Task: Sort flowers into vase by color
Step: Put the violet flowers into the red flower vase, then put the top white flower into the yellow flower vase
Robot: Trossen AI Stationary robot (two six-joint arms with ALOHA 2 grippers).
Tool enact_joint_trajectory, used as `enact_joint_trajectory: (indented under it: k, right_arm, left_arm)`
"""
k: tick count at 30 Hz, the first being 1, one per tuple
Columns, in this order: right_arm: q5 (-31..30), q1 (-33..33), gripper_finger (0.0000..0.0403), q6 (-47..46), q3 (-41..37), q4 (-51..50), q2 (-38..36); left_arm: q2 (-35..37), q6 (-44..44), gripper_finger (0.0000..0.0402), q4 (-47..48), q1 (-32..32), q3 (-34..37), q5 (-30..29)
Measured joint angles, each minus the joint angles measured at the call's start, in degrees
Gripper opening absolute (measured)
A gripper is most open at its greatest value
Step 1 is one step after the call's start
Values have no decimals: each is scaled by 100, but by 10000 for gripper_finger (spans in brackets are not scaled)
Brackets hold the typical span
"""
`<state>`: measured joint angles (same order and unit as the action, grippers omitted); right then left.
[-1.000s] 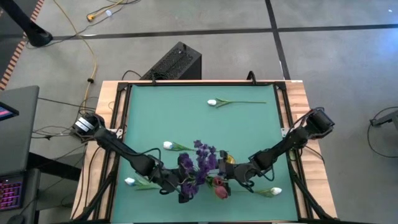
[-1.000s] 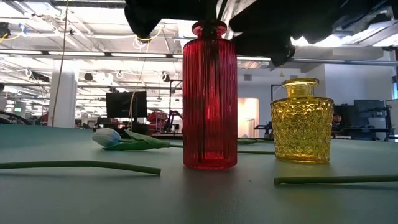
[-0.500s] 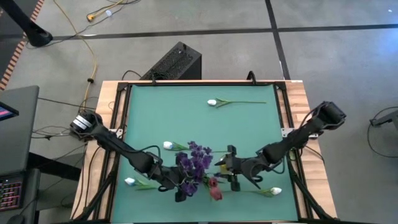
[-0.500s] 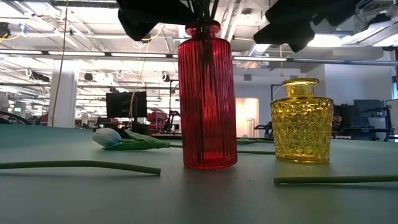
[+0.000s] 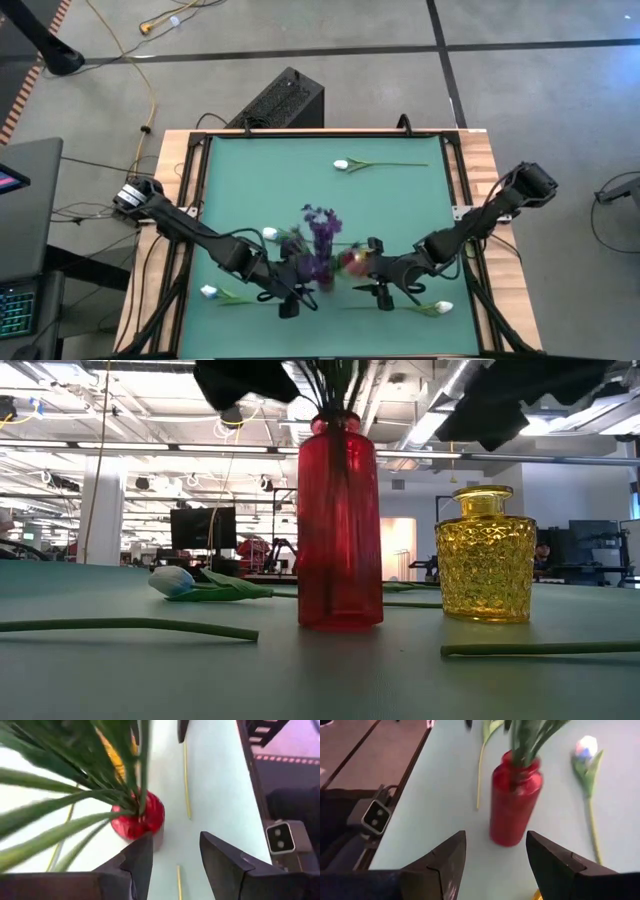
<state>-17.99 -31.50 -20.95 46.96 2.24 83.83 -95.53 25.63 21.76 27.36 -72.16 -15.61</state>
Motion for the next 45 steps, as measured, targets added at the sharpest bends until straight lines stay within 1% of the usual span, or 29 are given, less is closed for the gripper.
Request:
enact_joint_trajectory:
  k: [3,5,11,15,18,20,24,30,32,34,36,38,41,42,45]
  right_arm:
    - [145,3,234,-166,0,-187,0]
    - [161,3,234,-270,0,-260,0]
    - [165,-1,234,-413,0,-356,0]
    - [373,8,234,-424,0,-369,0]
    - [537,6,234,-486,0,-370,0]
    - [726,6,234,-545,5,-375,0]
    - [977,3,234,-799,311,-969,2]
    - [1285,-118,234,-1414,880,-2159,2]
    - [1374,-241,234,-1829,990,-2427,2]
    - [1397,-394,234,-2506,1065,-2596,2]
    - [1466,-577,234,-3176,1086,-2607,2]
    - [1586,-793,234,-3605,1086,-2647,2]
    - [1647,-1089,234,-3885,1086,-2665,4]
    - [1603,-1158,234,-3904,1086,-2673,4]
    - [1194,-1212,234,-3910,1086,-2647,4]
  left_arm:
    - [0,-50,151,446,0,-227,-119]
    - [0,-103,151,529,4,-342,-113]
    - [0,-118,151,746,15,-492,95]
    - [0,-365,151,675,17,-498,533]
    - [0,-545,151,535,19,-502,1044]
    - [-2,-602,151,653,19,-566,1356]
    - [-2,-775,151,980,22,-911,1809]
    - [-2,-787,151,2176,195,-1702,1931]
    - [-2,-827,151,2669,327,-1934,1935]
    - [54,-908,151,2995,513,-2082,1904]
    - [238,-884,151,3130,702,-2080,1783]
    - [509,-818,151,3131,915,-2011,1380]
    - [915,-1002,151,2957,1153,-1848,420]
    - [1015,-1087,151,2832,1161,-1805,203]
    - [1199,-1179,151,2731,991,-1740,22]
